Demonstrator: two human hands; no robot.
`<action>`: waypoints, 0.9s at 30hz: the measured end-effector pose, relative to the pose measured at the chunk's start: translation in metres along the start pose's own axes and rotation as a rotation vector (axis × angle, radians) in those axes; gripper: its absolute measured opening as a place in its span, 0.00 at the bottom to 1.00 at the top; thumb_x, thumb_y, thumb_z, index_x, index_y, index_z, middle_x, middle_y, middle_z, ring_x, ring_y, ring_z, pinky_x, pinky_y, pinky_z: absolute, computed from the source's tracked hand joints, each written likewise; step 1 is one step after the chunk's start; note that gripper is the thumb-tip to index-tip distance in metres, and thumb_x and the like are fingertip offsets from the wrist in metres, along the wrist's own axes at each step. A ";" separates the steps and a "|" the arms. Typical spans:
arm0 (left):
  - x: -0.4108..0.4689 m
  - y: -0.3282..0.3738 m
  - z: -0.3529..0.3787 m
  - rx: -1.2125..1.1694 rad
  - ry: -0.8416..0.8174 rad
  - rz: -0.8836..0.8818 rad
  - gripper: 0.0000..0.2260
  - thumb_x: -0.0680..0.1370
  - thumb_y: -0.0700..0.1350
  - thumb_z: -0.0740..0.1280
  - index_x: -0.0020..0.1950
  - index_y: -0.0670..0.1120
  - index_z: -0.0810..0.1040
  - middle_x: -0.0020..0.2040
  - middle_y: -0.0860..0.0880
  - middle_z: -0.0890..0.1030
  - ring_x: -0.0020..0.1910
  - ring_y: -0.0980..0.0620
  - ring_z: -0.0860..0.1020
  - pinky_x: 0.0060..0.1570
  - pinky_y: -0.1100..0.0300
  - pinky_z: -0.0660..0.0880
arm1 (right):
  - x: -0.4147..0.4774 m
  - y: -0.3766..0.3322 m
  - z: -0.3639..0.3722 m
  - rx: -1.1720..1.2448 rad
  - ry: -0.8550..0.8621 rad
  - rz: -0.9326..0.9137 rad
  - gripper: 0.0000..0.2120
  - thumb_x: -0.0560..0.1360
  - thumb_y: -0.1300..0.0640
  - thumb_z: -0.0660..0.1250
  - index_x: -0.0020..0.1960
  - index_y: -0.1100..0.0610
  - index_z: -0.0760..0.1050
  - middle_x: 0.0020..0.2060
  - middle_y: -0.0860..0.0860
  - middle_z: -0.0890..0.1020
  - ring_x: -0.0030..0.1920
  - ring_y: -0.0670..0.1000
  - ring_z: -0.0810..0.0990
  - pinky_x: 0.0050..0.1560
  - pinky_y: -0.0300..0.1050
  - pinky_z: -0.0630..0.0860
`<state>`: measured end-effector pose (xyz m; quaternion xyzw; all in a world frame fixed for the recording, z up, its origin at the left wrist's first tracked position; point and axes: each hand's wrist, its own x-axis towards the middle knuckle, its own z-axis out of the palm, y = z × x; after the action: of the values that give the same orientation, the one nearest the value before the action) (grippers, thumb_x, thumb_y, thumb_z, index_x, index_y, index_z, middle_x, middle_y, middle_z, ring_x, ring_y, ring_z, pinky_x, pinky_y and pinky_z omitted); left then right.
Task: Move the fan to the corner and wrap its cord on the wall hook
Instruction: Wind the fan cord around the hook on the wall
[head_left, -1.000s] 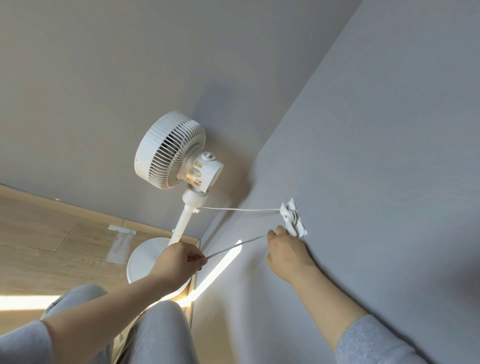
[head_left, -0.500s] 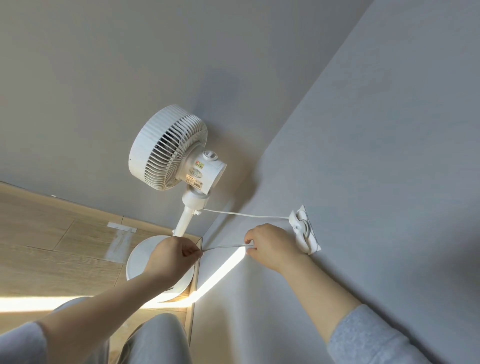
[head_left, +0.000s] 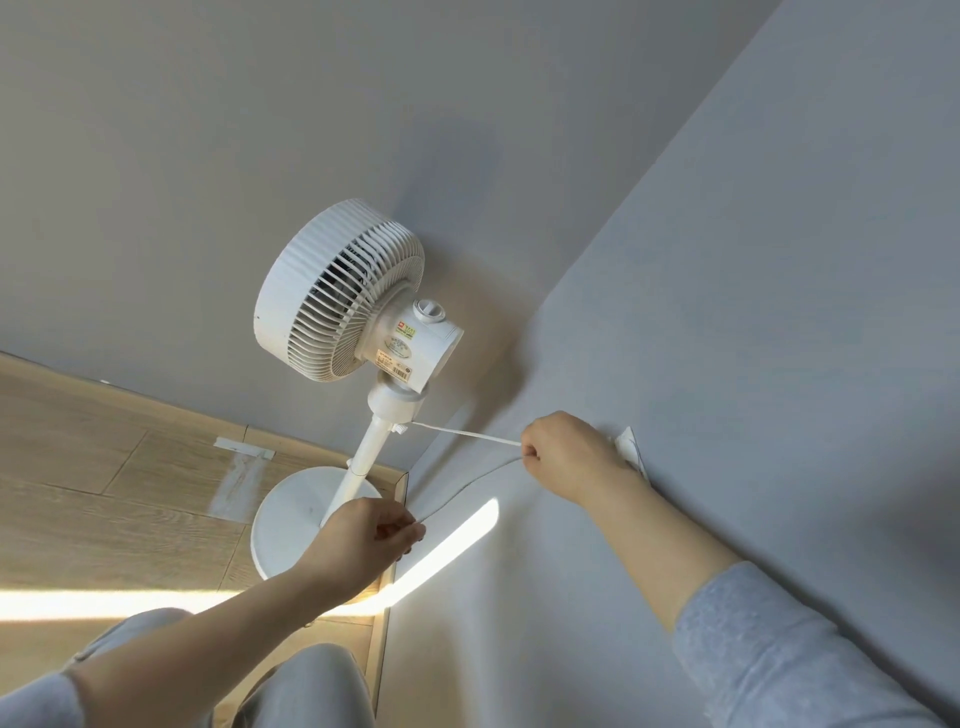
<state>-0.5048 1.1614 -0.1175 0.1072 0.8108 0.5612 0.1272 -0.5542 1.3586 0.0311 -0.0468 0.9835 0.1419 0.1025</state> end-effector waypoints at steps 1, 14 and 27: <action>0.001 -0.001 -0.001 0.000 -0.002 0.001 0.09 0.76 0.49 0.68 0.35 0.53 0.80 0.30 0.53 0.81 0.31 0.62 0.78 0.33 0.70 0.73 | 0.002 0.003 -0.005 0.006 0.013 0.012 0.10 0.75 0.62 0.59 0.44 0.59 0.79 0.45 0.57 0.83 0.47 0.59 0.80 0.43 0.47 0.76; 0.012 -0.004 -0.008 -0.010 -0.013 0.019 0.07 0.77 0.49 0.65 0.40 0.53 0.80 0.34 0.53 0.82 0.35 0.63 0.79 0.36 0.70 0.74 | 0.007 0.040 -0.043 0.162 0.101 0.254 0.11 0.71 0.67 0.56 0.38 0.62 0.77 0.35 0.59 0.85 0.36 0.57 0.85 0.36 0.45 0.79; 0.012 0.013 -0.014 -0.056 0.024 0.054 0.07 0.78 0.44 0.64 0.46 0.46 0.81 0.37 0.51 0.82 0.35 0.58 0.79 0.39 0.67 0.77 | 0.009 0.040 -0.059 -0.086 0.131 0.359 0.10 0.73 0.66 0.63 0.51 0.61 0.80 0.49 0.57 0.84 0.51 0.58 0.82 0.45 0.42 0.76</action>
<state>-0.5202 1.1570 -0.1014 0.1187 0.7929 0.5882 0.1055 -0.5786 1.3791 0.0955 0.1159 0.9736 0.1966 0.0094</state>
